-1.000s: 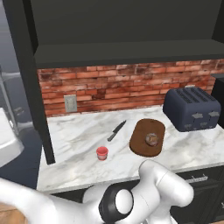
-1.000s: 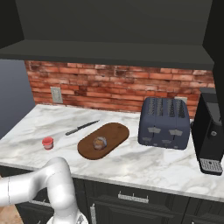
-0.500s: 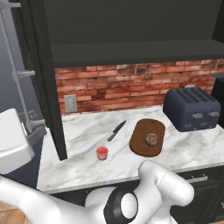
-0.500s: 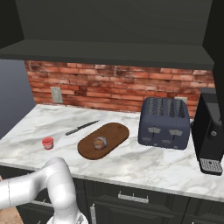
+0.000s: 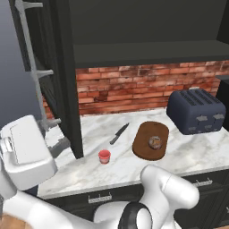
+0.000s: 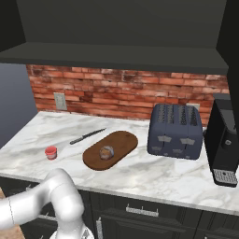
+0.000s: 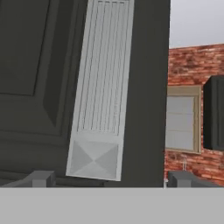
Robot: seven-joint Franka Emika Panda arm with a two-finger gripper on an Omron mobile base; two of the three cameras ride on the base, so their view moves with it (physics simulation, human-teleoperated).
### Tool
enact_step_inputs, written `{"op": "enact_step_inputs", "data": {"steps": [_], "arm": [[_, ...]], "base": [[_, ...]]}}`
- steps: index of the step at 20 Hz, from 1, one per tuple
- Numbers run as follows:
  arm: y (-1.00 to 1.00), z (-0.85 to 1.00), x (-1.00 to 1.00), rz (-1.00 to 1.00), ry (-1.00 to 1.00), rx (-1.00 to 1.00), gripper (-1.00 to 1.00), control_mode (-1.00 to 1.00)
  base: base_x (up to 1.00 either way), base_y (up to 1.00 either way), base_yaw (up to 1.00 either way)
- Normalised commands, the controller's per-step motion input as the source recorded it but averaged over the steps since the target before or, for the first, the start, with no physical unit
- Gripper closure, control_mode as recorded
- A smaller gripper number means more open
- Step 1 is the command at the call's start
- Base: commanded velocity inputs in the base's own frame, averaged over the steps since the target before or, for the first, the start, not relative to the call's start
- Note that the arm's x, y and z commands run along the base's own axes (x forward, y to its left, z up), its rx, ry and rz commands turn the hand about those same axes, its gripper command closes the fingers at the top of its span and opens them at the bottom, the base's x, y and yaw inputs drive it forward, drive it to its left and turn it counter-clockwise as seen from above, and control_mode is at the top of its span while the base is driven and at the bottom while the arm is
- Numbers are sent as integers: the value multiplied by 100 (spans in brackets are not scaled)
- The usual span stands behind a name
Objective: Pick the bread, place it on the cutting board, pick the jam, place it on the counter, and close the cabinet.
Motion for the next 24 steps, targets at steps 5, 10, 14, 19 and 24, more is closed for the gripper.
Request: {"op": "enact_step_inputs", "data": {"steps": [5,10,14,19,24], "arm": [[-38,0,-23,0,0,0,-100,-100],[-37,2,-5,0,-1,0,-100,-100],[-35,1,0,-1,-2,0,-100,-100],[-36,0,7,0,-4,0,-100,-100],[-30,0,19,0,-4,0,-100,-100]], "base": [[0,0,0],[0,0,0],[0,0,0],[0,0,0],[0,0,0]]}}
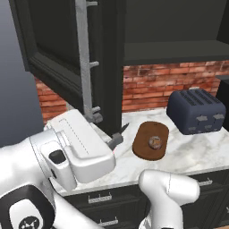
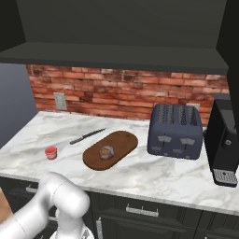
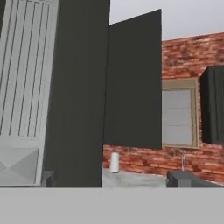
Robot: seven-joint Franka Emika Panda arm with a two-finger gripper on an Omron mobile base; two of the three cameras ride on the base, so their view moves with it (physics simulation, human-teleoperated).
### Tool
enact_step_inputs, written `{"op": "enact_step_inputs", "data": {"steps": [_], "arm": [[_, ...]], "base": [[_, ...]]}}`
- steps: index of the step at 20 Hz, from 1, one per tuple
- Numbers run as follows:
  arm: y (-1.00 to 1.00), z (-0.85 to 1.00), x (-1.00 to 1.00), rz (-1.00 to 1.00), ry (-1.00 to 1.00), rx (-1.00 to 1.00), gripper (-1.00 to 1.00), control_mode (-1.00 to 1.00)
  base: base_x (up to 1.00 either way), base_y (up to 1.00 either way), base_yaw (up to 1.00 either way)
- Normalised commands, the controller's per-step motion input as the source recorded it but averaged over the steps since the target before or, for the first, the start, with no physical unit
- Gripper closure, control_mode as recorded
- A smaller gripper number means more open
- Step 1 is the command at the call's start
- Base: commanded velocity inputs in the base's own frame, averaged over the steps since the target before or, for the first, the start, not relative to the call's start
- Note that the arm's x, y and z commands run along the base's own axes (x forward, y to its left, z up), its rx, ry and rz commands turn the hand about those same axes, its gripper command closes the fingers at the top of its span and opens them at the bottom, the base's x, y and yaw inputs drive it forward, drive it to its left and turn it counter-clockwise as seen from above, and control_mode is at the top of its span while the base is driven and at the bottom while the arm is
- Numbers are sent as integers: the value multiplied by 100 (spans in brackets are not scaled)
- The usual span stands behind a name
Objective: Pick the bread, place it on the cutting board, pick the jam, place it on the counter, and close the cabinet.
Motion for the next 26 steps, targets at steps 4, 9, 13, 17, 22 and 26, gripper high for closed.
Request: {"op": "enact_step_inputs", "data": {"steps": [4,9,13,17,22,26], "arm": [[-29,0,30,0,-3,0,-100,-100],[-23,0,42,4,-1,0,-100,-100],[-31,0,45,10,0,0,-100,-100],[-32,0,44,10,0,0,-100,-100],[-44,0,26,7,0,0,-100,-100],[-45,0,17,4,0,0,-100,-100]], "base": [[0,0,0],[0,0,0],[0,0,0],[0,0,0],[0,0,0],[0,0,0]]}}
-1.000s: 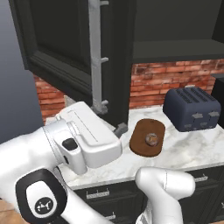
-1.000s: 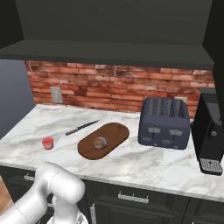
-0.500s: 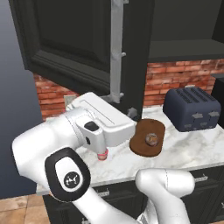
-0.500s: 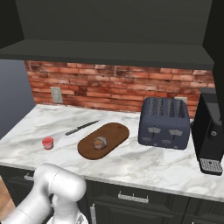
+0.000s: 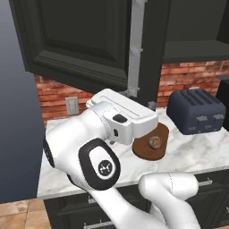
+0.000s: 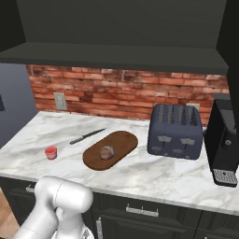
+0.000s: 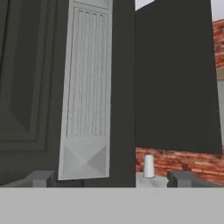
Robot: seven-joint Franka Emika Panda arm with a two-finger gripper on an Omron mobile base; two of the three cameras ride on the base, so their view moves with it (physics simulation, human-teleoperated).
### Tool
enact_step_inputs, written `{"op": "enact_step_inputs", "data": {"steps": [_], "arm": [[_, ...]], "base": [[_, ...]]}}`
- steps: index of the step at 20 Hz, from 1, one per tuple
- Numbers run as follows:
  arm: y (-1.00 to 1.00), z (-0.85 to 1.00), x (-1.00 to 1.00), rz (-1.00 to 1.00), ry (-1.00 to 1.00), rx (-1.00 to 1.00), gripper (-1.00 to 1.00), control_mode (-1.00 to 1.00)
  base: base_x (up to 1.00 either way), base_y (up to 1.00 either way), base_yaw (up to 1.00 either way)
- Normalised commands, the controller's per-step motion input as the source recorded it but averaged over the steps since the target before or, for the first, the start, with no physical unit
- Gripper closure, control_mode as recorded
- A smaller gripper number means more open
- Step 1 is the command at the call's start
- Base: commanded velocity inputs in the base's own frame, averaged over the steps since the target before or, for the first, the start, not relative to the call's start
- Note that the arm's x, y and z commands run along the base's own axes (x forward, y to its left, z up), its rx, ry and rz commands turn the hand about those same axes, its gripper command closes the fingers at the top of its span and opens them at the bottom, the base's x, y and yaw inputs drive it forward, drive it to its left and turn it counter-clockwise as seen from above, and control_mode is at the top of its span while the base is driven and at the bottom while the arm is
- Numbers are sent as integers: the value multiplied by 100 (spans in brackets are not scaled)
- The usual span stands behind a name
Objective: Pick the bread, place it on the cutting board, pick the jam, place it on the counter, and close the cabinet.
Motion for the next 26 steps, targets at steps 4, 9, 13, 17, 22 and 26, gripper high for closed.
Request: {"op": "enact_step_inputs", "data": {"steps": [4,9,13,17,22,26], "arm": [[-41,0,16,3,0,0,-100,-100],[-31,0,20,3,0,0,-100,-100],[-20,0,18,3,0,0,-100,-100],[-8,0,25,1,0,0,-100,-100],[-3,0,33,0,0,0,-100,-100],[-3,0,34,0,0,0,-100,-100]], "base": [[0,0,0],[0,0,0],[0,0,0],[0,0,0],[0,0,0],[0,0,0]]}}
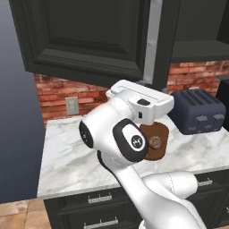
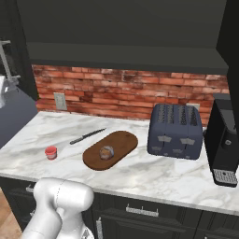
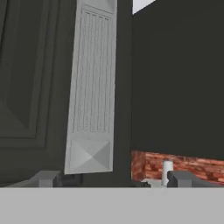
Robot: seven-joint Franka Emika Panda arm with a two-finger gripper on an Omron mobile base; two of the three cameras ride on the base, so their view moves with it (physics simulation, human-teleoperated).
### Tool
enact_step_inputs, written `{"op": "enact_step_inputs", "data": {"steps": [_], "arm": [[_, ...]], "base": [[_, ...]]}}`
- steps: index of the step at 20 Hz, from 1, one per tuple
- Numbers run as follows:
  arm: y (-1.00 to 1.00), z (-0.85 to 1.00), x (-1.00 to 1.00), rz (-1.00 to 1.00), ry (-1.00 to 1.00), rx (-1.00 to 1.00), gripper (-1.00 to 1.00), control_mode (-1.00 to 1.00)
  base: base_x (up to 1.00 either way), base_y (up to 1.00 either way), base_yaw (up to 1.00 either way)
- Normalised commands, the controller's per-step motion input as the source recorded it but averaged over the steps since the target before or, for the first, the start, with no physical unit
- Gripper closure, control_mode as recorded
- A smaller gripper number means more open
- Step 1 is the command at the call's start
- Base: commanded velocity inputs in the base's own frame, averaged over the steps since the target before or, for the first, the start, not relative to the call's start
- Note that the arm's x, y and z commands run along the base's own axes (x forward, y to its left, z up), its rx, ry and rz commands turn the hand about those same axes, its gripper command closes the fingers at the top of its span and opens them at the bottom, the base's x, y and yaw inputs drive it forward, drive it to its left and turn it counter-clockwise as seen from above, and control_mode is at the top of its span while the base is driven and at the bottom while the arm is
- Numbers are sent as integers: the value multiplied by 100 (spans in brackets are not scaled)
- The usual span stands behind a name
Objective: Pick the bread, place it on the cutting board, pick the jam, place it on the counter, and close the cabinet.
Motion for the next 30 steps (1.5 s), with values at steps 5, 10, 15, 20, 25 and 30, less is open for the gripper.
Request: {"op": "enact_step_inputs", "data": {"steps": [5,10,15,20,25,30], "arm": [[-7,0,36,0,0,0,-100,-100],[-10,0,38,0,0,0,-100,-100],[-11,0,41,0,0,0,-100,-100],[-9,0,44,1,0,0,-100,-100],[-7,0,47,1,0,0,-100,-100],[-6,0,48,1,0,0,-100,-100]], "base": [[0,0,0],[0,0,0],[0,0,0],[0,0,0],[0,0,0],[0,0,0]]}}
